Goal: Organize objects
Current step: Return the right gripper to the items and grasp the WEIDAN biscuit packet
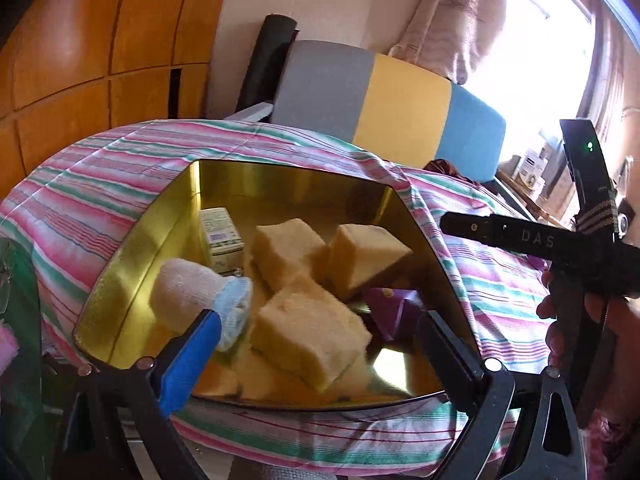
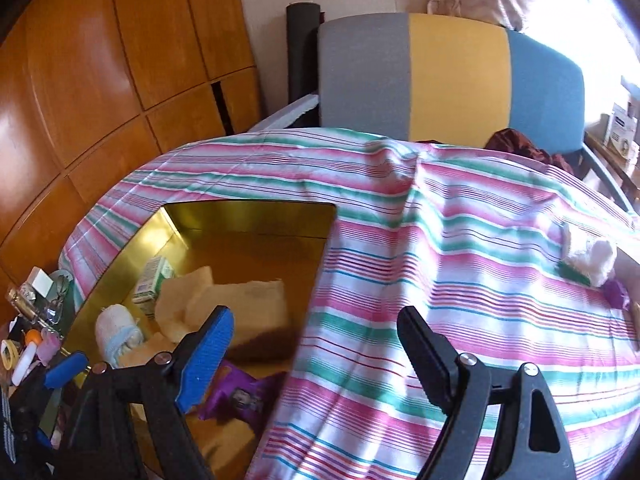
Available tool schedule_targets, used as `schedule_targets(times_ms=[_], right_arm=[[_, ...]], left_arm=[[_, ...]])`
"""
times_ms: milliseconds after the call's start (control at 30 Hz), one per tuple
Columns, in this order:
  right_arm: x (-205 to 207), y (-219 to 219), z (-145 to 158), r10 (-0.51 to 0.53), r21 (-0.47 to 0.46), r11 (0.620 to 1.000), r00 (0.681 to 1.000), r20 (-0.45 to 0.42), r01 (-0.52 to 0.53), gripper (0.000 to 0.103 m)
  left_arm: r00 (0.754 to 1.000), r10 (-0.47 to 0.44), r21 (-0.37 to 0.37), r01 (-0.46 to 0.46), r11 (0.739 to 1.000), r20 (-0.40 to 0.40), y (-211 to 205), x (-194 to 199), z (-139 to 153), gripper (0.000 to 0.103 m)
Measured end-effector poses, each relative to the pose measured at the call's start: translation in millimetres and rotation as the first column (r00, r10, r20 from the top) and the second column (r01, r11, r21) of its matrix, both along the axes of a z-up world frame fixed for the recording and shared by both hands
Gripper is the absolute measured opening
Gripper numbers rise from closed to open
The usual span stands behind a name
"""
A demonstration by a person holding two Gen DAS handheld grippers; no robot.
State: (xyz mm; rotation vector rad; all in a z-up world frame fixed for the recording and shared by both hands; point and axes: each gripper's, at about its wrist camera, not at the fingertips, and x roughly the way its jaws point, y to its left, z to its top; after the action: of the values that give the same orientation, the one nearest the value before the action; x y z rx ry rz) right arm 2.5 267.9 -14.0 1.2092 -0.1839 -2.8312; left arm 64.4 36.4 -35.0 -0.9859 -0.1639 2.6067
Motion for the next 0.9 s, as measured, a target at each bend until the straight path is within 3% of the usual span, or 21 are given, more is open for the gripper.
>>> schedule_targets(times_ms=[433, 667, 900], right_arm=[[35.6, 88.1, -30.8, -0.199, -0.037, 0.979, 0.977, 0.072, 0.202, 0.085], [60.9, 134.6, -48.3, -0.262, -0.053, 0.962, 0.96, 0.095, 0.268, 0.084], [90.5, 191.6, -62.4, -0.367, -0.037, 0.927, 0.925, 0.104, 0.372, 0.078]], left_arm=[[0.983, -0.181, -0.06, 0.18, 0.982, -0.016, 68.3, 11.1, 14.4, 0.099], [0.942, -0.336, -0.146, 0.33, 0.932, -0.014, 122.8, 21.3, 21.9, 0.1], [0.907, -0.419, -0.137, 0.421, 0.897, 0.042, 167.2, 21.6, 21.8, 0.1]])
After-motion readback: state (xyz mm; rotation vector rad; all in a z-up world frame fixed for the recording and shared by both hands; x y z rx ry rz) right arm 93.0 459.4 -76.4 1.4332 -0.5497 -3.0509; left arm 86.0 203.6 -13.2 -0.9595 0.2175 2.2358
